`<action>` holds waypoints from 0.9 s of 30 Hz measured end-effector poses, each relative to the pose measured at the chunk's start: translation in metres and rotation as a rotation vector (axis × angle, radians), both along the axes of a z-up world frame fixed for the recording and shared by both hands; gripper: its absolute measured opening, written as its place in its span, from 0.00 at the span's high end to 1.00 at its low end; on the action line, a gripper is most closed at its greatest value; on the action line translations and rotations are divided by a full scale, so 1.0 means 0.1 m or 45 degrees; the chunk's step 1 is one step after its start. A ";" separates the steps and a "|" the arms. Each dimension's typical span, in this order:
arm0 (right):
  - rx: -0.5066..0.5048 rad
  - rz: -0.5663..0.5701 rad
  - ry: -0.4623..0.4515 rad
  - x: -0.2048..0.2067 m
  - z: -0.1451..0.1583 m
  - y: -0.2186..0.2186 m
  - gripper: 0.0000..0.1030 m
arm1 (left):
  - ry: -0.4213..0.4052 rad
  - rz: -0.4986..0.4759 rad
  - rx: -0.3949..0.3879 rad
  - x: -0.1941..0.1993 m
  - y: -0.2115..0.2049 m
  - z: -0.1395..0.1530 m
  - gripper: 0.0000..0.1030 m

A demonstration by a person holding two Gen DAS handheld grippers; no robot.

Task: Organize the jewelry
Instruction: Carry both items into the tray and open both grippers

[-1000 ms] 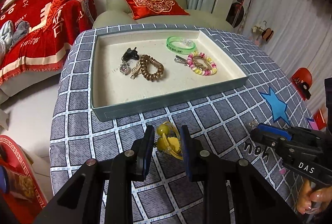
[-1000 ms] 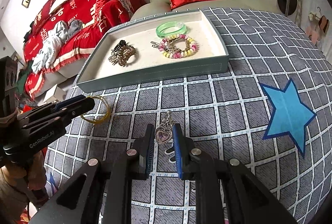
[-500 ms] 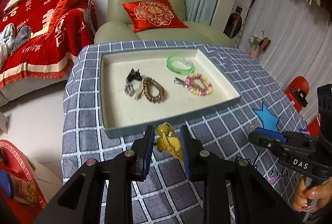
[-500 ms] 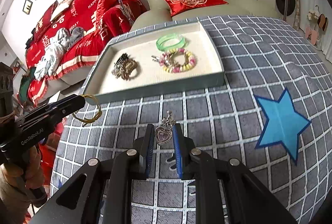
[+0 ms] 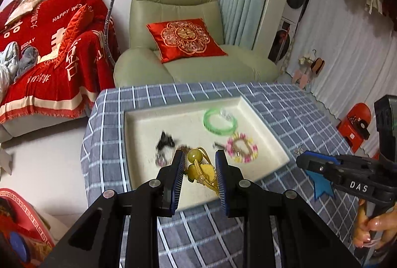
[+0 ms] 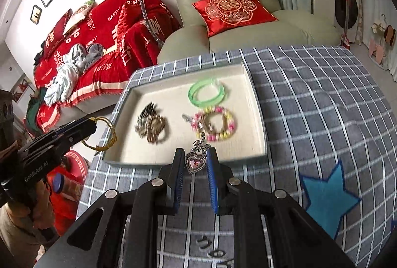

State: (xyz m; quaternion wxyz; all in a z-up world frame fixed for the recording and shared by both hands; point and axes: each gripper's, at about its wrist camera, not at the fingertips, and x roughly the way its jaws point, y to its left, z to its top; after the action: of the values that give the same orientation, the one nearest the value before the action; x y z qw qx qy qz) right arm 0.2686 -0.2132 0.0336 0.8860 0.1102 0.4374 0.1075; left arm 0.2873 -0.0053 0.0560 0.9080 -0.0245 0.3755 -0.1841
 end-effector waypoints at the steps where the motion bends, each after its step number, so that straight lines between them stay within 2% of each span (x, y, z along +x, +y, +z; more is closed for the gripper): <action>1: -0.001 0.002 -0.003 0.05 0.02 0.00 0.81 | -0.004 0.002 0.000 0.04 -0.01 0.02 0.59; 6: -0.022 0.013 -0.012 0.32 0.07 0.03 0.81 | -0.019 0.008 0.031 0.29 -0.10 0.03 0.59; 12: -0.050 0.008 -0.003 0.66 0.00 0.05 0.81 | 0.018 0.030 0.034 0.59 -0.23 -0.12 0.59; 18: -0.064 -0.014 0.041 0.89 -0.24 -0.01 0.81 | 0.076 0.050 0.075 0.83 -0.42 -0.43 0.59; 27: -0.069 -0.017 0.095 1.02 -0.60 -0.08 0.81 | 0.139 0.050 0.132 0.99 -0.57 -0.81 0.59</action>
State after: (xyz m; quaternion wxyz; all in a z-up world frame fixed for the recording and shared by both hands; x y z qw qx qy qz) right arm 0.3705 -0.2211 -0.0263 0.8724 0.0930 0.4722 0.0856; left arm 0.3860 -0.0627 -0.0251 0.8897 0.0054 0.4329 -0.1451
